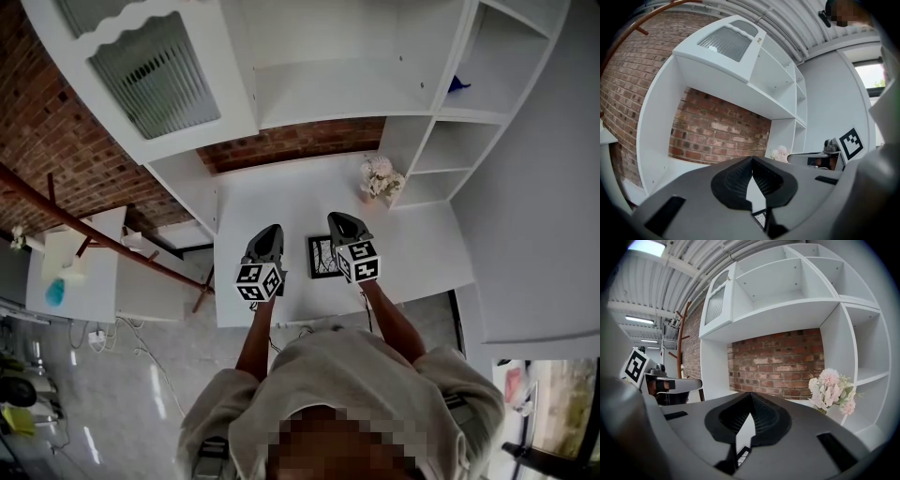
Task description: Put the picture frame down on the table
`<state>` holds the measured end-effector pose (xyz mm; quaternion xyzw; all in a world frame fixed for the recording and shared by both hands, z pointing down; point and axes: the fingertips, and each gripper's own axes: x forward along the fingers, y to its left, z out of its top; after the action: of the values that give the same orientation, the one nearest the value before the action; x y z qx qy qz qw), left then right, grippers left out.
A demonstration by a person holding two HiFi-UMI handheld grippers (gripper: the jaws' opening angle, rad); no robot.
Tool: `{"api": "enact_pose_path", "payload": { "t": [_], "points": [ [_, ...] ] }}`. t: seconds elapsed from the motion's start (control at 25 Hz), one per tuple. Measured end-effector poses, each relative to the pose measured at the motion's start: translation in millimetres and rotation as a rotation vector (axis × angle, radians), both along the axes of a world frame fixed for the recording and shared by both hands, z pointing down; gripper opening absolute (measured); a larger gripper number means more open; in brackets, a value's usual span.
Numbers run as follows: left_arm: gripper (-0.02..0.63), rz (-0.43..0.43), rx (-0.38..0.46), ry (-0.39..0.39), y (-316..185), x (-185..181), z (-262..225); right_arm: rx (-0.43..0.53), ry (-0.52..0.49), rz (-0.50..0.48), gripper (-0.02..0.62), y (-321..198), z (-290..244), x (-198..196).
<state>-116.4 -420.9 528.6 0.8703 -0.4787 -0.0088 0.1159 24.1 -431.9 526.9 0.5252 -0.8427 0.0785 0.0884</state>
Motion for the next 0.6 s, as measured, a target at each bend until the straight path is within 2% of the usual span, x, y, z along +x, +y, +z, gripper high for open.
{"api": "enact_pose_path", "payload": {
  "t": [0.6],
  "points": [
    [0.015, -0.001, -0.034, 0.008, 15.3, -0.3, 10.1, -0.027, -0.013, -0.005, 0.025, 15.5, 11.0, -2.9]
  ]
}}
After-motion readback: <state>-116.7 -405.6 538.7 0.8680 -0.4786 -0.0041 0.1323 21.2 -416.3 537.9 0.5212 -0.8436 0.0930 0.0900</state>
